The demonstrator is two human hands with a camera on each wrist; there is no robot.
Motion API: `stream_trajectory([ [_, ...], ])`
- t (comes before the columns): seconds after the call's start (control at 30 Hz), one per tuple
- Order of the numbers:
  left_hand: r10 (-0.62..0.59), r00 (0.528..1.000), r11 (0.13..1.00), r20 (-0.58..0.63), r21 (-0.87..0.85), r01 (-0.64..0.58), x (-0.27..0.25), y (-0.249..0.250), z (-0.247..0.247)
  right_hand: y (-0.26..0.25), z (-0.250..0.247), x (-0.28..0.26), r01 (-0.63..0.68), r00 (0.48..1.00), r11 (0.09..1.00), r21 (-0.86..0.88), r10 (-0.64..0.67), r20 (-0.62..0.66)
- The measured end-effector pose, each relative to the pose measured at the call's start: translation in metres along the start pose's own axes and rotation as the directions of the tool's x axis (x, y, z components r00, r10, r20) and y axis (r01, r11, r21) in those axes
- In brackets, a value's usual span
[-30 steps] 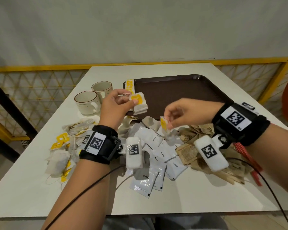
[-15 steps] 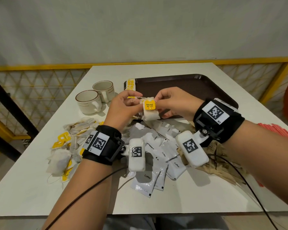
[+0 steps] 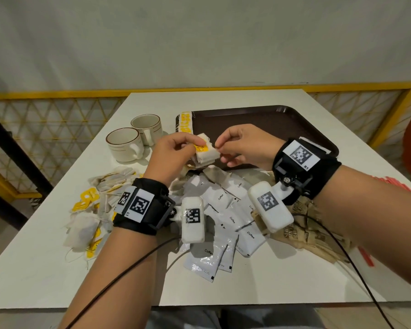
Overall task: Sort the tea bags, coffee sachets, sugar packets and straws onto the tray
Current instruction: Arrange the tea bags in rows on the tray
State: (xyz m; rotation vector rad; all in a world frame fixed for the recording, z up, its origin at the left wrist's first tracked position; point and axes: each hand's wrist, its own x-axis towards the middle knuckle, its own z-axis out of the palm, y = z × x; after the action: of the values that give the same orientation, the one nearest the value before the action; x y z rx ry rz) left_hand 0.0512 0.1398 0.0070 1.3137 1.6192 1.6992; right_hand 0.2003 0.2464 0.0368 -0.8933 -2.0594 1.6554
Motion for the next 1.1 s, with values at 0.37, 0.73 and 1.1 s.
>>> stream_trajectory([
  [0.37, -0.006, 0.975, 1.000, -0.222, 0.013, 0.009, 0.010, -0.010, -0.027, 0.009, 0.007, 0.016, 0.074, 0.976, 0.623, -0.779, 0.114, 0.183],
  [0.73, -0.073, 0.954, 0.997, -0.292, -0.042, 0.063, 0.012, -0.013, -0.036, 0.003, 0.015, 0.027, 0.143, 0.984, 0.579, -0.803, 0.003, 0.177],
  [1.1, -0.157, 0.936, 0.977, -0.314, -0.188, 0.100, 0.013, -0.015, -0.042, -0.022, 0.007, 0.029, 0.160, 0.974, 0.739, -0.654, -0.011, 0.225],
])
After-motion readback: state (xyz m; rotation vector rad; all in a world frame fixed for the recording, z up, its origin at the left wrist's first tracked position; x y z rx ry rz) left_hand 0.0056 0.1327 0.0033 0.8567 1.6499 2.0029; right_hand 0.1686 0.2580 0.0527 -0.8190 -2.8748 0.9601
